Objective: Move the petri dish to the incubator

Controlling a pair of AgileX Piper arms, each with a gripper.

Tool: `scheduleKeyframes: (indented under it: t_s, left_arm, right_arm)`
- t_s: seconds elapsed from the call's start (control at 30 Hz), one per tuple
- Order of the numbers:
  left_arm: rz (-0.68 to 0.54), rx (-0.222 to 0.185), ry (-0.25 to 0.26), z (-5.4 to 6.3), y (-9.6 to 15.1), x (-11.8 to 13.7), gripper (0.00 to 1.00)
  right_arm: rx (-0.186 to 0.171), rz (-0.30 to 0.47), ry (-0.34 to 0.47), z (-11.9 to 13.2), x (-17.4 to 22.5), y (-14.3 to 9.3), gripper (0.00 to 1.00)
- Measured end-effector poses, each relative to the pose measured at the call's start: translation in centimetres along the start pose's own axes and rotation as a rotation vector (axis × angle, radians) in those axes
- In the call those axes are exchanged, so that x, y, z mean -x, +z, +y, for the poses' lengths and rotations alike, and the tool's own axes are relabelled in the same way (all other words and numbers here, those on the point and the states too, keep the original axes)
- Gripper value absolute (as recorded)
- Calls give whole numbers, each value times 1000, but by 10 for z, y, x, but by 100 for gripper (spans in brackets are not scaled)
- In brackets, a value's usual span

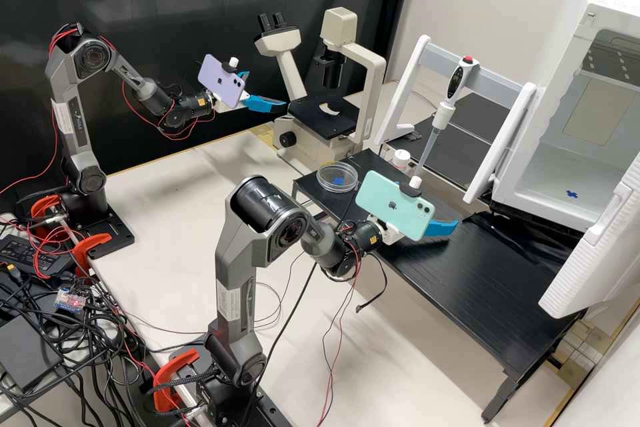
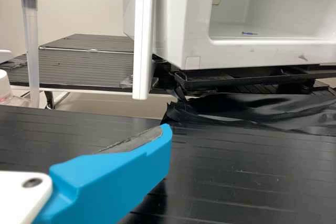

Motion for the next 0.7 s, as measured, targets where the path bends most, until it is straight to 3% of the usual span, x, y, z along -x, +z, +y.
scheduleKeyframes:
  t_s: [0.33, 0.5, 0.6, 0.7]
  left_arm:
    - [0, 0, 0, 0, 0, 0, 100]
    - [0, 0, 0, 0, 0, 0, 100]
    - [0, 0, 0, 0, 0, 0, 100]
    - [0, 0, 0, 0, 0, 0, 100]
  right_arm:
    - [0, 3, 3, -1, 4, 0, 100]
    - [-41, 24, -2, 0, 29, -3, 100]
    - [-65, 121, 0, -6, 53, -20, 100]
    - [-59, 237, -19, -14, 77, -37, 100]
